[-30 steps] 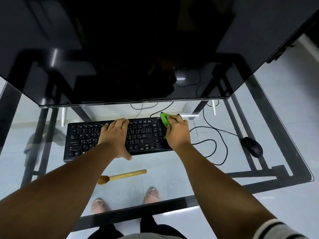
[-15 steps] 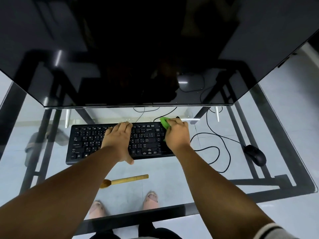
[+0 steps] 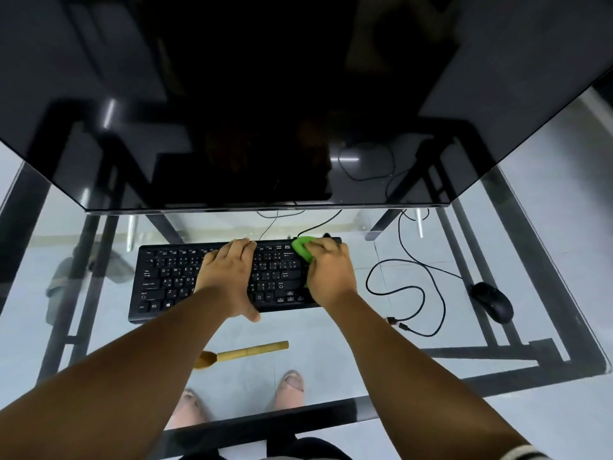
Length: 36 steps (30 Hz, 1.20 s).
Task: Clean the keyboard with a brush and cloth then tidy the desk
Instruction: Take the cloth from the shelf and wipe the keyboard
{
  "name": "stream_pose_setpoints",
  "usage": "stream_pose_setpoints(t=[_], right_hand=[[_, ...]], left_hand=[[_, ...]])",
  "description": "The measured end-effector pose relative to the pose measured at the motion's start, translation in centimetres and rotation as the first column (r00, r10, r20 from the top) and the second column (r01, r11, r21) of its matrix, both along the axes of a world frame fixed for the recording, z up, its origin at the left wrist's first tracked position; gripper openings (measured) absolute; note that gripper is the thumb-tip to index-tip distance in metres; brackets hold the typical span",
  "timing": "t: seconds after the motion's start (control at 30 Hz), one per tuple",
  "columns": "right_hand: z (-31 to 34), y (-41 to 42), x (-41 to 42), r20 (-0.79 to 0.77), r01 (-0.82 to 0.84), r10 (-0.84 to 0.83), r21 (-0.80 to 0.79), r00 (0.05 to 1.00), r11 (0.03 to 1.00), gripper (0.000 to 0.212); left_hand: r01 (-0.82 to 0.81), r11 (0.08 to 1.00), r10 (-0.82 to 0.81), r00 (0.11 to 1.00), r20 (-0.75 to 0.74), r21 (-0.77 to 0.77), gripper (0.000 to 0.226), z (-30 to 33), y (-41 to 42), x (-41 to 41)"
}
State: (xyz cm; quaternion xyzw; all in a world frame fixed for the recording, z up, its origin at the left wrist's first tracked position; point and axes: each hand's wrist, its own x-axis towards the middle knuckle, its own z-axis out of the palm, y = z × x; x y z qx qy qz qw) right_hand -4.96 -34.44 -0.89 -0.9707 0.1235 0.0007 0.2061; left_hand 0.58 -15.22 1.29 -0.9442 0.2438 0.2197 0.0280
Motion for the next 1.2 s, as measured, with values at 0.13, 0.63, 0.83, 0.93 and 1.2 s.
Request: stream_pose_setpoints(t=[0.13,0.63,0.83,0.93,1.2], right_hand=[[-0.1,-1.6,0.8,-0.022,0.08,-0.08,-0.016,0.997,0.997,0.048],[0.2,0.2,0.6,0.026,0.082,-0.083,0.011,0.996,0.997,0.052],[0.1,3.8,-0.9,0.061,0.049,-0.05,0.024,0.997,0.999,0.042],[-0.3,6.3,-1.3,0.066,-0.085,0.082,0.038,0.994,0.996,0.038],[-0.8,2.5,-1.8,0.09,0.319,-0.324,0.066,0.942,0.945,0.037]], left_hand=[[0.032,0.999,-0.032,0.999,0.014,0.012,0.141,0.0,0.3,0.1],[-0.087,0.996,0.087,0.996,0.03,0.007,0.147,-0.1,4.8,1.2],[-0.09,0.996,0.09,0.996,0.023,-0.021,0.148,0.3,4.9,1.4],[-0.102,0.994,0.103,0.994,0.024,-0.034,0.147,0.1,5.0,1.3],[-0.101,0.994,0.101,0.995,0.011,-0.049,0.147,0.0,5.3,1.3]])
